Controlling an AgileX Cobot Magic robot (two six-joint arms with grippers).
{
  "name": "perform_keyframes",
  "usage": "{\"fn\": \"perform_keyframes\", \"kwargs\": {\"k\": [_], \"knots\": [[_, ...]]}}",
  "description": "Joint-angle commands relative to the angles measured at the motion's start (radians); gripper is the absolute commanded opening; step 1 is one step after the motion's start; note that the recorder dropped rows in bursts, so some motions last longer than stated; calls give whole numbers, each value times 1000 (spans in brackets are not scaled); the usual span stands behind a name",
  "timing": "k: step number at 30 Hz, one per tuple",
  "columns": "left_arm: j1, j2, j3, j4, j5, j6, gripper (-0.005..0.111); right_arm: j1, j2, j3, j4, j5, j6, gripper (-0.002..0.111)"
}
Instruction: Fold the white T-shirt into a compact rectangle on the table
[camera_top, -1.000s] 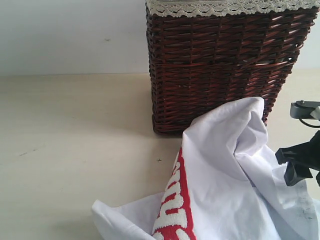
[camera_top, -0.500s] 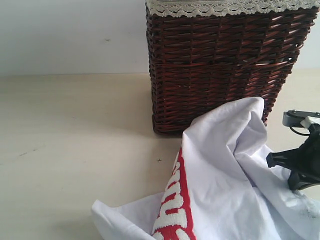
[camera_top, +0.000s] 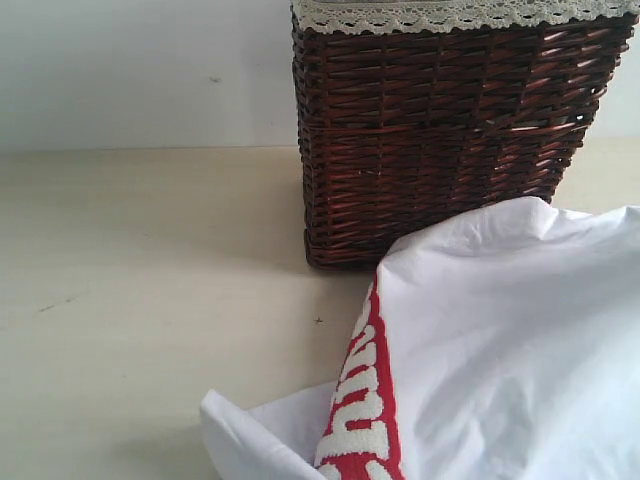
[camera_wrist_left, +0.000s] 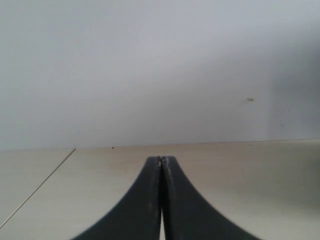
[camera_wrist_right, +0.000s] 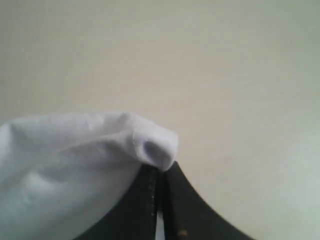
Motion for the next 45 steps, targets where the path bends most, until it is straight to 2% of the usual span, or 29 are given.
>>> {"fn": "perform_keyframes", "kwargs": {"k": [1, 4, 6, 11, 13, 15, 20, 25, 27, 30, 34, 35, 38, 42, 45], "knots": [[3, -6, -1, -8, 3, -4, 0, -16, 68, -6, -68, -156, -77, 0], [3, -6, -1, -8, 3, -4, 0, -16, 118, -6, -75, -178, -123, 1], [3, -6, -1, -8, 3, -4, 0, -16, 131, -6, -75, -192, -121, 7], [3, -6, -1, -8, 3, -4, 0, -16, 139, -6, -50, -231, -111, 45], [3, -6, -1, -8, 3, -4, 0, -16, 121, -6, -21, -240, -111, 57], [3, -6, -1, -8, 3, -4, 0, -16, 87, -6, 9, -248, -111, 60], [3, -6, -1, -8, 3, -4, 0, -16, -71, -6, -11, -248, -55, 60], [3, -6, -1, -8, 3, -4, 0, 34, -232, 1, -198, -23, -51, 53], [3, -6, -1, -8, 3, -4, 0, 74, -274, 30, -214, 20, -68, 45], [3, -6, -1, -8, 3, -4, 0, 165, -325, 94, -214, 49, -126, 25], [3, -6, -1, -8, 3, -4, 0, 362, -402, 196, -127, 106, -138, 4], [3, -6, -1, -8, 3, -4, 0, 408, -437, 225, -97, 92, -138, 0], [3, -6, -1, -8, 3, -4, 0, 479, -582, 301, 20, -36, -136, 0], [3, -6, -1, -8, 3, -4, 0, 481, -820, 324, 159, -223, -111, 0], [3, -6, -1, -8, 3, -4, 0, 481, -1009, 324, 152, -279, -111, 0]]}}
